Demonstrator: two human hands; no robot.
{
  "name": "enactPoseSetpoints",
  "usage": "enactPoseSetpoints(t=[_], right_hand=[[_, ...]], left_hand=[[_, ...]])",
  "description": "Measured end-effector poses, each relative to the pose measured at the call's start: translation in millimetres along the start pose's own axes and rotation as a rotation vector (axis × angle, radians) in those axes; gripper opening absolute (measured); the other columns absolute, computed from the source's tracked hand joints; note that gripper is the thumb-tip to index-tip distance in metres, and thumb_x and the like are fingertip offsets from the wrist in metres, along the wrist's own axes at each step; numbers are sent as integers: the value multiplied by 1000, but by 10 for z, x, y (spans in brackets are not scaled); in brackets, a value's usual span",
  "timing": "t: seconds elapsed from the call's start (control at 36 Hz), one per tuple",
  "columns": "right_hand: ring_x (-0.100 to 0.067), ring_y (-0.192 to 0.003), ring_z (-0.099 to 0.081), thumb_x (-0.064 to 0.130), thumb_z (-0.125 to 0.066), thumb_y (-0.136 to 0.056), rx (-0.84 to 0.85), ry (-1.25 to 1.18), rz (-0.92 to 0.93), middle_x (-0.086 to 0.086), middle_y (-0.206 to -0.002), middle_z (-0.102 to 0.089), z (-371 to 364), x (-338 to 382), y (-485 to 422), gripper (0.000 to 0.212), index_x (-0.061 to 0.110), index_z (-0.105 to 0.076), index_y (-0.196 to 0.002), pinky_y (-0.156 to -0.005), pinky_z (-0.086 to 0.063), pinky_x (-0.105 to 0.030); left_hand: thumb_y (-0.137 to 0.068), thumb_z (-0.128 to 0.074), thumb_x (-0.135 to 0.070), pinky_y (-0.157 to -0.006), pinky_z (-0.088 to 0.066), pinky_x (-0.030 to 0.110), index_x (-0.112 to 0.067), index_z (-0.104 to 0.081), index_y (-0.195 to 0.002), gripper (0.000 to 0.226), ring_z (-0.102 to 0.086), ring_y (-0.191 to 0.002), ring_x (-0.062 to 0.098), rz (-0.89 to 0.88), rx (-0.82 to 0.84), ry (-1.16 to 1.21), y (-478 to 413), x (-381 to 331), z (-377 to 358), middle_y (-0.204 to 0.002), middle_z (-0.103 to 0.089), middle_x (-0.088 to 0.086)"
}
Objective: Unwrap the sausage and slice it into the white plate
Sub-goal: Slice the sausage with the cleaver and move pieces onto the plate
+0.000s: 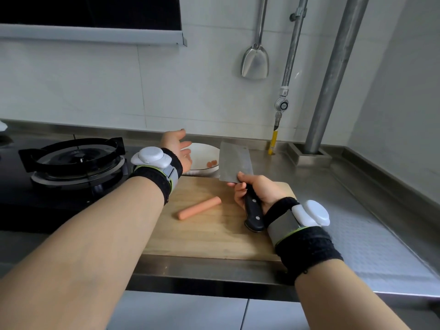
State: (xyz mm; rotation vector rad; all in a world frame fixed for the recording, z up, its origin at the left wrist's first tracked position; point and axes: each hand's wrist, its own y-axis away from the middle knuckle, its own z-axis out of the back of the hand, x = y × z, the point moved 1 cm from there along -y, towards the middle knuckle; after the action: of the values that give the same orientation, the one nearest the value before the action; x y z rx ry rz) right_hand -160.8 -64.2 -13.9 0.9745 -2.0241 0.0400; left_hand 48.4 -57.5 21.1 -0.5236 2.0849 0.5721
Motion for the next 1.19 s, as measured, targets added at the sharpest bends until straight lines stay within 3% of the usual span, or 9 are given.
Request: enactPoseSetpoints(t=[0.14, 0.28, 0.44, 0.53, 0.64, 0.75, 0.83, 0.97, 1.19], right_hand=[[-6, -34, -46, 13, -45, -104, 13, 2, 13, -9, -46, -58, 12, -30, -21, 17, -1, -47, -113, -35, -39, -15], [-8, -35, -47, 6, -46, -101, -24, 20, 47, -18, -67, -63, 25, -30, -54, 15, 0, -52, -89, -35, -38, -15], [-9, -35, -45, 1, -47, -97, -68, 74, 85, -21, -68, -64, 22, -42, -108, 9, -3, -53, -90, -35, -38, -16], [-10, -35, -45, -1, -48, -95, -95, 107, 107, -23, -72, -64, 30, -39, -133, 7, -3, -54, -92, -36, -38, -18], [-12, -36, -47, -1, -50, -94, -120, 132, 130, -26, -81, -63, 53, -39, -155, 4, -3, -52, -96, -38, -40, -19], [-13, -35, -47, -1, -52, -93, -145, 159, 152, -28, -87, -63, 61, -45, -132, 6, -1, -50, -99, -38, -40, -20], [-14, -35, -48, -1, -52, -92, -148, 173, 157, -28, -91, -61, 71, -42, -122, 10, -1, -49, -101, -39, -40, -20], [-14, -36, -48, 0, -53, -92, -154, 173, 160, -22, -89, -56, 72, -42, -93, 9, 1, -48, -99, -39, -40, -21], [-14, -39, -47, 3, -55, -93, -160, 209, 191, -21, -93, -51, 15, -57, 24, 11, 2, -48, -102, -40, -40, -22]], left_hand=[[-91, -57, -22, -96, -47, 30, -6, -61, -105, 22, -54, -100, 24, -13, 74, -145, 216, 80, -40, -107, -57, 10], [-86, -61, -9, -62, -42, 23, -9, -64, -86, 3, -52, -73, 19, -121, 67, -473, 427, 169, -75, -90, -60, 10], [-76, -62, -11, -59, -43, 30, 5, -66, -96, 26, -52, -59, 24, -188, 97, -1195, 696, 272, 88, -67, -58, 10], [-73, -67, -22, -62, -40, 30, -10, -64, -75, 12, -50, -61, 22, -180, 176, -1353, 878, 268, 125, -61, -53, 4], [-66, -68, -28, -66, -37, 31, -18, -51, -46, 27, -46, -57, 19, -87, 353, -1426, 1048, 243, 189, -45, -47, -3], [-76, -73, -19, -71, -46, 30, -6, -58, -77, 20, -60, -51, -1, -63, 447, -1523, 1124, 255, 268, -46, -62, -8], [-73, -75, -26, -60, -46, 30, -1, -63, -76, 27, -60, -55, 15, -220, 347, -1502, 1090, 304, 294, -72, -75, -4], [-73, -75, -50, -70, -56, 32, -19, -64, -72, 33, -64, -68, 15, -556, 81, -1441, 1033, 523, 352, -67, -68, -7], [-75, -78, -30, -62, -43, 10, -19, -64, -90, 23, -53, -67, 4, -677, 113, -1244, 1042, 650, 388, -80, -60, -8]])
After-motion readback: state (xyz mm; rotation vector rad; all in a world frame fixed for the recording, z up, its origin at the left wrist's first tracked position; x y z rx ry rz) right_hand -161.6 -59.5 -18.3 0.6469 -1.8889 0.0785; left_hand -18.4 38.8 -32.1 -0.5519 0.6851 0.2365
